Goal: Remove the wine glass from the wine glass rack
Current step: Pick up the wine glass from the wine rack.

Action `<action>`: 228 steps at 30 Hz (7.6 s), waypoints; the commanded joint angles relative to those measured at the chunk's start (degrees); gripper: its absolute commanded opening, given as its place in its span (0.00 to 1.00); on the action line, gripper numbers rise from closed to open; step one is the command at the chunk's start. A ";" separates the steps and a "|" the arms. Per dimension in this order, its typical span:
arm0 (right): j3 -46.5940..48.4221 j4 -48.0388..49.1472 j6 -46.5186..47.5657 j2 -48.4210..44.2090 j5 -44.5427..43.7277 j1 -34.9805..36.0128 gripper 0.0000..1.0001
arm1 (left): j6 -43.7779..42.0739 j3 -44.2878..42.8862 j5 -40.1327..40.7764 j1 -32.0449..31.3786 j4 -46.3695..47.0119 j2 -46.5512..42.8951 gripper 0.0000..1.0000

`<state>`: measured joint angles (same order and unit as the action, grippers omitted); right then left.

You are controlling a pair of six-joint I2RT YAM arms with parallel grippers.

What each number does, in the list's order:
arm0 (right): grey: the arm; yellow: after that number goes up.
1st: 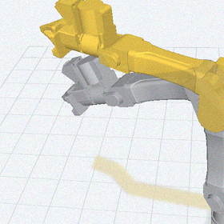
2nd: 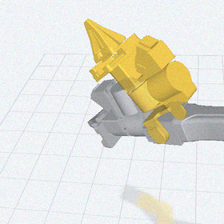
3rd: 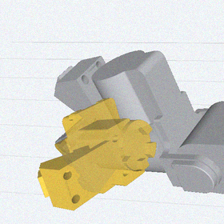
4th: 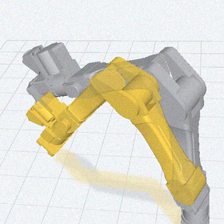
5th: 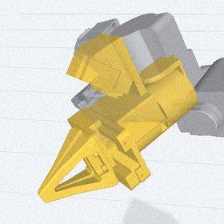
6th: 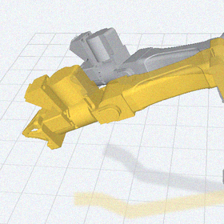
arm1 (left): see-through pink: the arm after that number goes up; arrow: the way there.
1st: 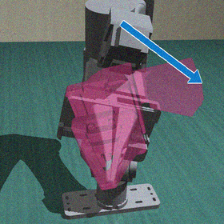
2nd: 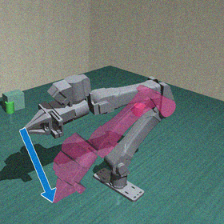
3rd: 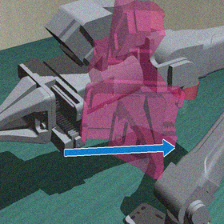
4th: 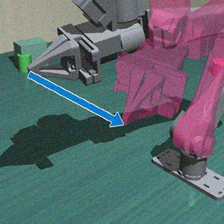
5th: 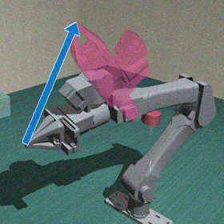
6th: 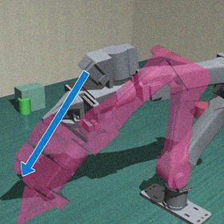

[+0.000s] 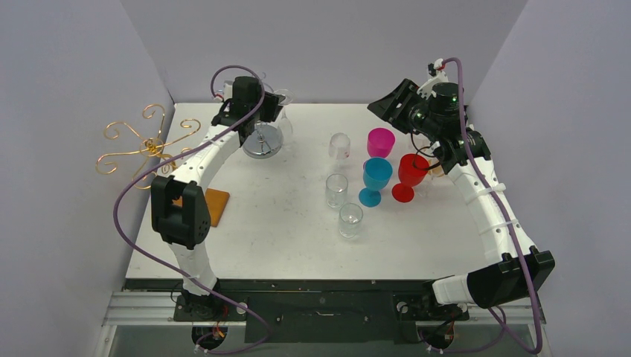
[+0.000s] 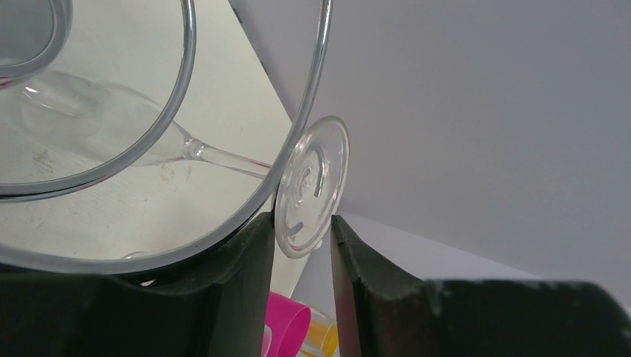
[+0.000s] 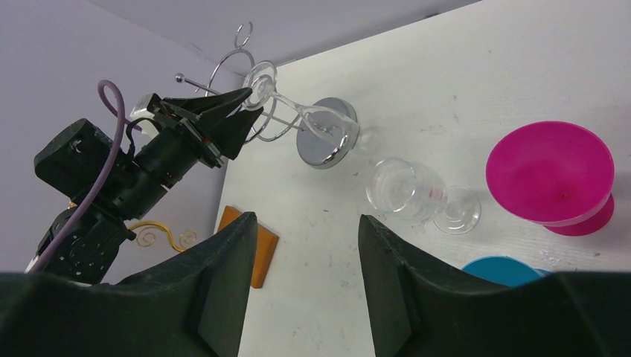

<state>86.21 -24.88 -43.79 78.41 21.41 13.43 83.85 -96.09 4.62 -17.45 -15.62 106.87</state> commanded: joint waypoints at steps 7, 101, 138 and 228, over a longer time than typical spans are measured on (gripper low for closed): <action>0.12 2.47 0.21 -0.41 -0.14 -0.34 0.48 | 2.11 -0.10 -2.34 0.27 6.84 -3.24 0.34; -0.31 2.30 0.16 -0.63 -0.32 -0.25 0.40 | -0.02 4.48 -1.93 0.40 6.71 -3.69 0.16; 7.45 8.74 -5.02 12.73 1.73 8.81 0.46 | 0.61 13.35 -5.36 2.33 13.57 -11.41 0.00; 31.38 35.08 -33.04 47.01 5.97 12.07 0.00 | -0.55 9.36 -19.87 4.81 19.79 -5.82 0.26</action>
<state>117.56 6.02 -76.18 130.72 27.66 25.63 86.02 -84.16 -16.16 -13.08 4.16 101.38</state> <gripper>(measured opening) 0.028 0.154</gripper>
